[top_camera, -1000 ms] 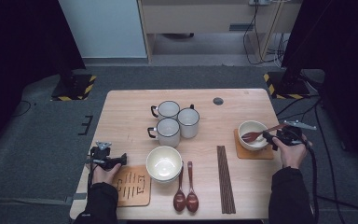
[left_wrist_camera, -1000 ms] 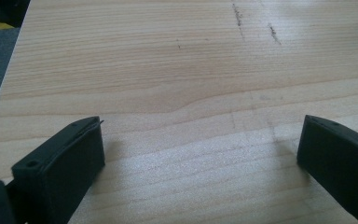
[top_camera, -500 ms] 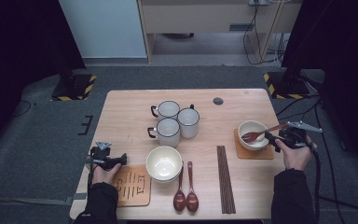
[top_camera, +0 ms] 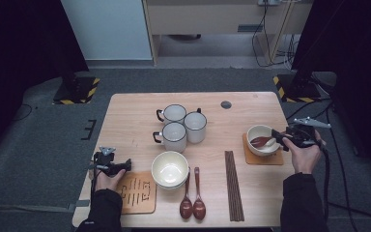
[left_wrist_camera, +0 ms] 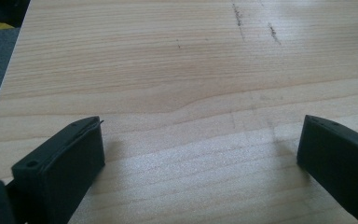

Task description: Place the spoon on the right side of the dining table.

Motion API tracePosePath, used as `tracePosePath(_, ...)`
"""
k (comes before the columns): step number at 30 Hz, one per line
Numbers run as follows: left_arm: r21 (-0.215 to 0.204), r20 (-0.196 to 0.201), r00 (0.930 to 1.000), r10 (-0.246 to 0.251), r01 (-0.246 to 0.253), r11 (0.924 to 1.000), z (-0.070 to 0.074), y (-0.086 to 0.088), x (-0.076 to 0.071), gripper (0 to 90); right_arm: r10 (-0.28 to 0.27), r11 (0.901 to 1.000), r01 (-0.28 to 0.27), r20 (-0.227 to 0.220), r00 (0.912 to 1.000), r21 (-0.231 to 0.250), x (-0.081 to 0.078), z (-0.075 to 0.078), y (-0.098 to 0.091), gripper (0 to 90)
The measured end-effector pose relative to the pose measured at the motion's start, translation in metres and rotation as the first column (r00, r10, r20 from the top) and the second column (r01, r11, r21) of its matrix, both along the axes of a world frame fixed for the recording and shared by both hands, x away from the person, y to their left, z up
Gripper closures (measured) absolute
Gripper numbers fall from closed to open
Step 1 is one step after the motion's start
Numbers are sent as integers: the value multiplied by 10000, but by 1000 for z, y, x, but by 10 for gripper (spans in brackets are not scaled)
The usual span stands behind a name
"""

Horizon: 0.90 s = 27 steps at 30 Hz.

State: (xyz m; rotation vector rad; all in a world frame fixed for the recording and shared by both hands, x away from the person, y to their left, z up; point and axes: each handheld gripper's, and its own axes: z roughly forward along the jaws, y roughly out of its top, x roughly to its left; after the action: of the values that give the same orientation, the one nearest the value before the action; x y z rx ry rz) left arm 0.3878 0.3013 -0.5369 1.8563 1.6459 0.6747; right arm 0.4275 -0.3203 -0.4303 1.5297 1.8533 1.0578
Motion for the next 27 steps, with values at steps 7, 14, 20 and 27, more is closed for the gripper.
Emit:
tracePosePath(7, 0, 0, 10000, -1, 1, 10000, 0, 0, 0, 0, 4, 9998, -2, 105, 9999, -195, 9, 7, 2, 387)
tracePosePath(14, 1, -1, 10000, -2, 2, 10000, 0, 0, 0, 0, 108, 9989, -108, -2, 9999, -449, 22, 10, 4, 397)
tracePosePath(20, 1, -1, 10000, -2, 2, 10000, 0, 0, 0, 0, 272, 9974, -289, -262, 9993, -664, 30, 4, 5, 400)
tracePosePath(27, -1, 2, 10000, 0, 0, 10000, 0, 0, 0, 0, 247, 9963, -288, -514, 9984, -805, 37, -3, 3, 402)
